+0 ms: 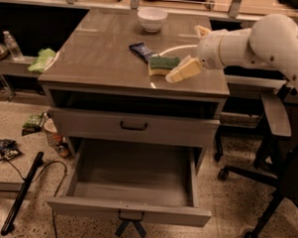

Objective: Pick sponge from middle drawer and place on counter

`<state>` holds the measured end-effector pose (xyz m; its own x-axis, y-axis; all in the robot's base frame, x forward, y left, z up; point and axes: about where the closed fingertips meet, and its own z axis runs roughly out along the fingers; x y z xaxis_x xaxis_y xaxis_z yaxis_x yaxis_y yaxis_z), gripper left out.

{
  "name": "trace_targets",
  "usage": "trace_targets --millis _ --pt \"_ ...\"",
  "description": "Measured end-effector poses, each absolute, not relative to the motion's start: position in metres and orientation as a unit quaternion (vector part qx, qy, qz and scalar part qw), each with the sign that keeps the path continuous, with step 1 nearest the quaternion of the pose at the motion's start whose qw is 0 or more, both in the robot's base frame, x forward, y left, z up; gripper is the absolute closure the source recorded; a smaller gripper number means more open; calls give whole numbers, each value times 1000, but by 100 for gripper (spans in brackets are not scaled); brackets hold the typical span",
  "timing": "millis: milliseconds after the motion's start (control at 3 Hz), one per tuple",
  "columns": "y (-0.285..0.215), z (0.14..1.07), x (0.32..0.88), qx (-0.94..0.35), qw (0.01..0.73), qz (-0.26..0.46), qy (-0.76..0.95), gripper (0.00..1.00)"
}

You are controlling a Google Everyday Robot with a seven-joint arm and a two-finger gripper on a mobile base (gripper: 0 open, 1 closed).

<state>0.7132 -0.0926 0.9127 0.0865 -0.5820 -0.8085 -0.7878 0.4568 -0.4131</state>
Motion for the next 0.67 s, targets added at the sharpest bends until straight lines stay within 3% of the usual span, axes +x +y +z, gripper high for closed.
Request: trace_targets --millis 667 --pt "-118 910 701 -497 535 87 678 0"
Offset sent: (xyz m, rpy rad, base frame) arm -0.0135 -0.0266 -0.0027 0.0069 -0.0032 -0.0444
